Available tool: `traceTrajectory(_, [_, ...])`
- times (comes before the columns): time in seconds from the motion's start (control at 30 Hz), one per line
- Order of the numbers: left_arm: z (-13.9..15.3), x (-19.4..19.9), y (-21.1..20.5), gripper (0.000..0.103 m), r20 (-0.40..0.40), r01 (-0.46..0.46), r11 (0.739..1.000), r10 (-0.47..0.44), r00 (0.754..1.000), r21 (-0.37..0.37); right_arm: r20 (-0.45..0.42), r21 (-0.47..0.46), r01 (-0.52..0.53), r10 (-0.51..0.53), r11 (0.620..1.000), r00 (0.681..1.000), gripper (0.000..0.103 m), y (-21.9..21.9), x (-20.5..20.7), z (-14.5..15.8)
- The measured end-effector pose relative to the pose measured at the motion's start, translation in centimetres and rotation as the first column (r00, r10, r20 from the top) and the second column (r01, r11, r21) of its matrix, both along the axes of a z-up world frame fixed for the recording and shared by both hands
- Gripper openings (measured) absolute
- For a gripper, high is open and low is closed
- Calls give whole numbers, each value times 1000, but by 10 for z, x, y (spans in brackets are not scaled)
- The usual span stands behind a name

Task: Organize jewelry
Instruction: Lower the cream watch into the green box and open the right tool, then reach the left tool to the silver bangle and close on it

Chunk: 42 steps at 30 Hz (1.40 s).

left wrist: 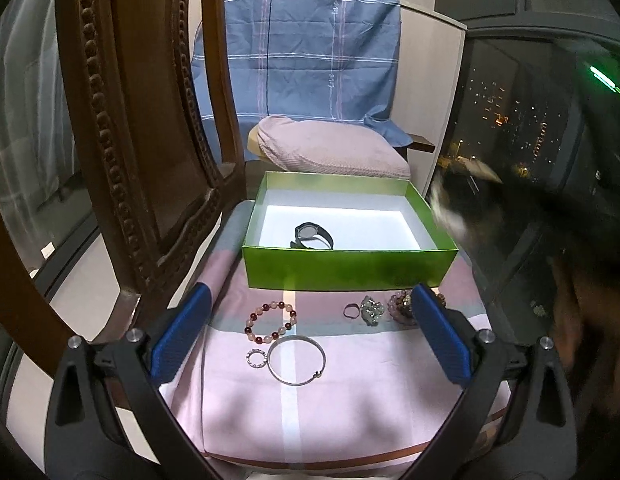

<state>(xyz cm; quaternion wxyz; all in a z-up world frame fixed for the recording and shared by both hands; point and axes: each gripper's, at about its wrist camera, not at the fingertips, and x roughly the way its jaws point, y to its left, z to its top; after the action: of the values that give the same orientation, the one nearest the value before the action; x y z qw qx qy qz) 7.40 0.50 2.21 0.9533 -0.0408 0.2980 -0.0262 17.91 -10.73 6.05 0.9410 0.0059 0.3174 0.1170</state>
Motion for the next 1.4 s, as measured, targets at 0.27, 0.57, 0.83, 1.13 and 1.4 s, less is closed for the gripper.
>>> traceTrajectory(0.27, [-3, 15, 17, 99, -29, -56, 997, 55, 998, -50, -80, -92, 54, -62, 994, 995, 25, 5, 113, -13])
traceTrajectory(0.57, [-1, 19, 50, 99, -38, -105, 986, 101, 994, -129, 77, 63, 101, -106, 993, 991, 63, -39, 46, 37])
traceTrajectory(0.83, [-3, 13, 51, 99, -37, -92, 987, 88, 995, -132, 142, 74, 101, -110, 992, 984, 82, -57, -103, 1])
traceTrajectory(1.13, [6, -11, 44, 99, 13, -50, 995, 51, 999, -91, 60, 0, 89, -89, 996, 994, 82, -54, -142, -51])
traceTrajectory(1.4, [2, -6, 48, 99, -8, -82, 993, 82, 997, -90, 52, 59, 102, -105, 993, 993, 81, -73, -141, -49])
